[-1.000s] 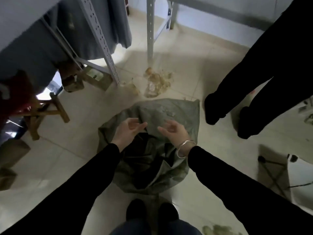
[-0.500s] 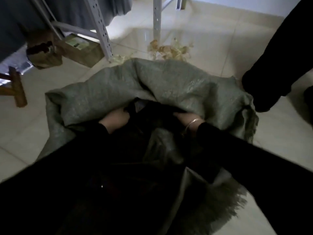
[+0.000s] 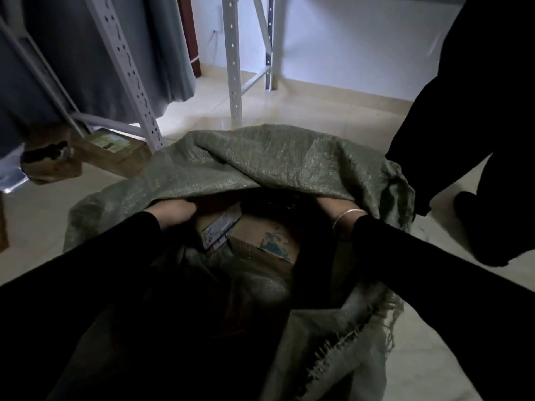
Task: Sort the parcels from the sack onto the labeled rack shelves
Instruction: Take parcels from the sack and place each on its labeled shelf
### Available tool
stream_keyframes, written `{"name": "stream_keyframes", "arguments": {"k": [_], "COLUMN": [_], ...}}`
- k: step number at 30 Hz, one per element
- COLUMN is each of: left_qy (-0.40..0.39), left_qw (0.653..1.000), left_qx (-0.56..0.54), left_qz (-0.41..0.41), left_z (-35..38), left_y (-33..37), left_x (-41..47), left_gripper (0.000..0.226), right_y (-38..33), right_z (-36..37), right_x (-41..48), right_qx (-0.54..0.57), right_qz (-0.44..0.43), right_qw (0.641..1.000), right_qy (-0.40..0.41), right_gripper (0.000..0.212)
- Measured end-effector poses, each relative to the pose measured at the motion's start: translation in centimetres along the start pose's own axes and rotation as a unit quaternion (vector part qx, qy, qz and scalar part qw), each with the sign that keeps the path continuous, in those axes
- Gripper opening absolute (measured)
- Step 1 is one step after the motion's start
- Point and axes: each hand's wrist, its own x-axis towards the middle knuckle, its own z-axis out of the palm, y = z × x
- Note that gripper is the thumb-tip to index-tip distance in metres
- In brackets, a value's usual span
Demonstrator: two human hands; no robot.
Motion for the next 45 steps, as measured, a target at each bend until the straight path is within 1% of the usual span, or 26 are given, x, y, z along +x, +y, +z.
{"name": "stream_keyframes", "arguments": {"k": [1,2,3,4,6,8,11,13,16,20,23,26,28,30,31,33,36,39,41,42,43,44,45], "left_qy": [-0.002,-0.013,-0.013,-0.017,-0.026,-0.031,-0.03,-0.036,-0.058,-0.042,-0.019,-0.034,-0.071,-0.105,-0.111,-0.098,-0.087,-0.085,-0.088,-0.098,-0.12,-0.147,-0.183], "left_qw": [1.0,1.0,1.0,0.999,0.996,0.991,0.988,0.991,0.997,0.995,0.992,0.987,0.982,0.978,0.977,0.976,0.972,0.96,0.947,0.939,0.932,0.927,0.922], "left_qx": [-0.002,-0.009,-0.023,-0.039,-0.087,-0.133,-0.152,-0.125,-0.045,0.06,0.073,0.083,0.118,0.146,0.152,0.178,0.206,0.253,0.293,0.315,0.329,0.331,0.33], "left_qz": [-0.001,0.0,0.008,0.007,0.001,0.011,0.013,0.008,0.006,0.061,0.099,0.131,0.129,0.11,0.097,0.077,0.071,0.09,0.1,0.1,0.097,0.094,0.083], "left_z": [0.0,0.1,0.5,0.8,1.5,2.1,2.5,2.6,3.0,3.2,3.0,3.5,4.0,4.3,4.3,4.2,3.5,2.6,2.7,2.8,2.8,2.8,2.6], "left_y": [0.2,0.3,0.3,0.5,0.7,0.9,1.0,1.1,1.7,3.3,4.5,4.8,4.0,2.8,2.2,1.6,1.8,2.7,3.1,3.3,3.4,3.5,3.5], "left_x": [0.5,0.8,1.2,1.4,1.9,2.4,3.2,3.9,5.3,7.9,10.8,13.3,14.6,16.3,17.0,18.1,19.2,19.2,18.8,18.6,18.4,18.1,17.5], "left_gripper": [0.04,0.041,0.041,0.041,0.041,0.041,0.04,0.043,0.05,0.052,0.059,0.066,0.076,0.09,0.095,0.1,0.093,0.086,0.091,0.095,0.094,0.085,0.076], "right_y": [0.4,0.2,0.7,0.6,0.9,1.4,1.7,1.8,1.9,1.8,1.7,1.8,1.8,1.3,0.9,0.2,-0.3,-0.4,-0.2,-0.1,-0.1,0.2,0.5], "right_z": [0.7,1.4,2.0,2.5,3.6,4.4,5.3,5.9,6.8,7.4,6.9,6.8,6.9,6.5,6.1,5.2,4.8,5.3,5.5,5.4,5.0,4.6,4.1], "right_x": [0.8,0.4,1.3,1.6,2.2,2.6,3.2,4.1,5.4,8.2,11.3,13.9,15.5,17.0,17.6,18.8,20.4,20.9,20.6,20.4,19.9,19.8,19.6], "right_qx": [-0.018,-0.013,-0.018,-0.007,0.006,0.019,0.003,-0.005,-0.032,-0.062,-0.099,-0.15,-0.174,-0.2,-0.209,-0.213,-0.224,-0.287,-0.323,-0.336,-0.342,-0.325,-0.301], "right_qz": [-0.004,-0.022,-0.057,-0.073,-0.051,-0.05,-0.042,-0.041,-0.037,-0.023,-0.021,-0.022,-0.017,-0.013,-0.01,-0.007,-0.011,-0.022,-0.024,-0.021,-0.024,-0.026,-0.024], "right_qw": [1.0,0.999,0.998,0.997,0.999,0.999,0.999,0.999,0.998,0.997,0.994,0.988,0.984,0.979,0.977,0.976,0.974,0.958,0.946,0.941,0.938,0.944,0.951], "right_qy": [-0.017,-0.021,-0.016,-0.007,-0.013,-0.003,-0.005,-0.013,-0.032,-0.047,-0.032,-0.026,-0.038,-0.038,-0.035,-0.032,-0.026,-0.012,-0.01,-0.023,-0.039,-0.054,-0.07], "right_gripper": [0.044,0.046,0.049,0.051,0.053,0.056,0.059,0.06,0.062,0.064,0.062,0.065,0.065,0.063,0.062,0.062,0.061,0.051,0.045,0.04,0.034,0.024,0.022]}}
